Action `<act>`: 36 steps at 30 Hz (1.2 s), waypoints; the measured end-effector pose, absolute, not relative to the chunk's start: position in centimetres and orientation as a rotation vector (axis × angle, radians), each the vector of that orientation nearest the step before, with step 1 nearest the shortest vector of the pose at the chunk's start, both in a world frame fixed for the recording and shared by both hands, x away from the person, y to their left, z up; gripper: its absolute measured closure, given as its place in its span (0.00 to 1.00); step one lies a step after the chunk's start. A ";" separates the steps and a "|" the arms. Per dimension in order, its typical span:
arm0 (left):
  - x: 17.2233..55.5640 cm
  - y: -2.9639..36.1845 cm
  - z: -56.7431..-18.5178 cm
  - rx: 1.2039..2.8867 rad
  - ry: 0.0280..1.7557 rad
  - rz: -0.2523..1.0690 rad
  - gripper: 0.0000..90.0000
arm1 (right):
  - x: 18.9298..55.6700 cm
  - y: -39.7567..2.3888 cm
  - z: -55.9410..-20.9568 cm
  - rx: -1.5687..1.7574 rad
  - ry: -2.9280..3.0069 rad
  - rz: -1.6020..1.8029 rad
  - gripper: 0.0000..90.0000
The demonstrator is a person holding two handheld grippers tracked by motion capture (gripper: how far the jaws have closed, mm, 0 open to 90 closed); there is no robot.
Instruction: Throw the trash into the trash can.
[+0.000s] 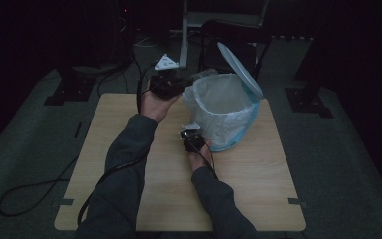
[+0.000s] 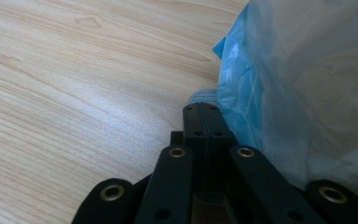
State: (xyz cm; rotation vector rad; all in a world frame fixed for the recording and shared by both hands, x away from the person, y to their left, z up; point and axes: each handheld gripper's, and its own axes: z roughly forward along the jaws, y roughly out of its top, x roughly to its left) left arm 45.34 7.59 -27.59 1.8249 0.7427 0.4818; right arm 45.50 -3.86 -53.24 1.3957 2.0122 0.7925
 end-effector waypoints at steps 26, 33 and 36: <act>46.4 4.5 -27.5 1.855 0.737 0.451 0.97 | 45.5 -3.9 -53.2 1.397 2.012 0.793 1.00; 46.6 4.3 -27.8 1.860 0.740 0.440 0.97 | 45.5 -3.9 -53.2 1.397 2.011 0.795 1.00; 46.7 4.3 -27.8 1.857 0.743 0.432 0.97 | 45.5 -3.9 -53.2 1.397 2.011 0.794 1.00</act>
